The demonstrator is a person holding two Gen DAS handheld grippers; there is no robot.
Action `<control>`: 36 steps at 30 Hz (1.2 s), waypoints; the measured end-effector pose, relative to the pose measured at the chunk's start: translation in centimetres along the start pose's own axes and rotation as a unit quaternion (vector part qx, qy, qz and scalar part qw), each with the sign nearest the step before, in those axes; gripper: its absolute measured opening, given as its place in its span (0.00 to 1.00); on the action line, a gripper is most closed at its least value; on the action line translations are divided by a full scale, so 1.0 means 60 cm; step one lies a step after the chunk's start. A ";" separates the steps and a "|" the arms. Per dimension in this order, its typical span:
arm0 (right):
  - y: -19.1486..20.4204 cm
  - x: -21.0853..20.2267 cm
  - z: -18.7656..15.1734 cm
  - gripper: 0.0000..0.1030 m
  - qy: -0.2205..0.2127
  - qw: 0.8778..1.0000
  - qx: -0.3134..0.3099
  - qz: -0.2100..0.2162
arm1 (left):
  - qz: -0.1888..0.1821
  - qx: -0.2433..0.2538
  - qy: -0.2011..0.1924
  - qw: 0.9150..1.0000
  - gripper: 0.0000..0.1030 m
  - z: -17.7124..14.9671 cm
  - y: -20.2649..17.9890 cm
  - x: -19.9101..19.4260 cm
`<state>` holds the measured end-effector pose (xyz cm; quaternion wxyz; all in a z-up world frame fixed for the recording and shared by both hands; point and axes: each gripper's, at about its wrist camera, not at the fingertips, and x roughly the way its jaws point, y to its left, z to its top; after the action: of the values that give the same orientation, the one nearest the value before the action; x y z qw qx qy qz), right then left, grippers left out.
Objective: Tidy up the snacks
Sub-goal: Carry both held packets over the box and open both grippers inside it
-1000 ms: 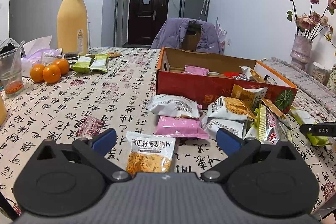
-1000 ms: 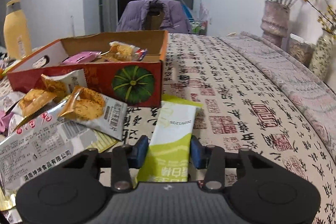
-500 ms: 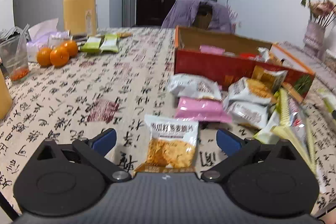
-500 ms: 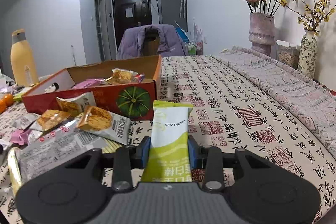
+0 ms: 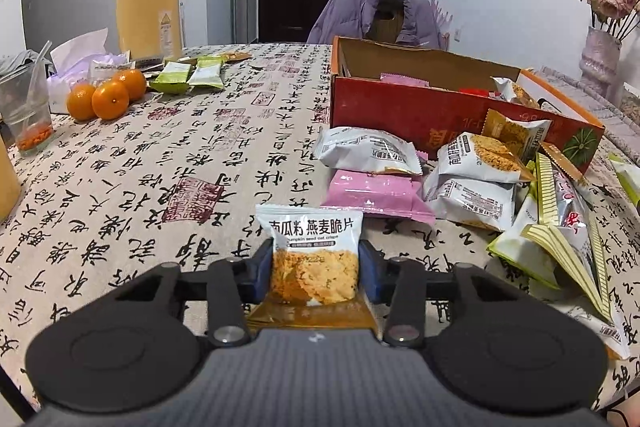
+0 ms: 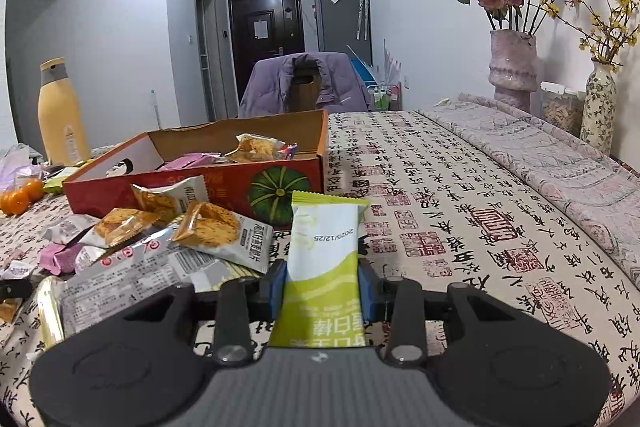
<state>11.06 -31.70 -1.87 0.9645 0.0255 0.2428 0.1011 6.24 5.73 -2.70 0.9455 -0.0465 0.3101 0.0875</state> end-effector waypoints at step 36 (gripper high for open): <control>0.048 0.021 0.108 0.35 -0.088 0.995 -0.020 0.052 | -0.049 0.025 -0.143 0.988 0.41 0.155 -0.098 -0.037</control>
<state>14.68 -28.60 3.52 0.9759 0.0280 0.1533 0.1529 11.02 0.96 6.29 0.9842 -0.0254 0.1707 0.0390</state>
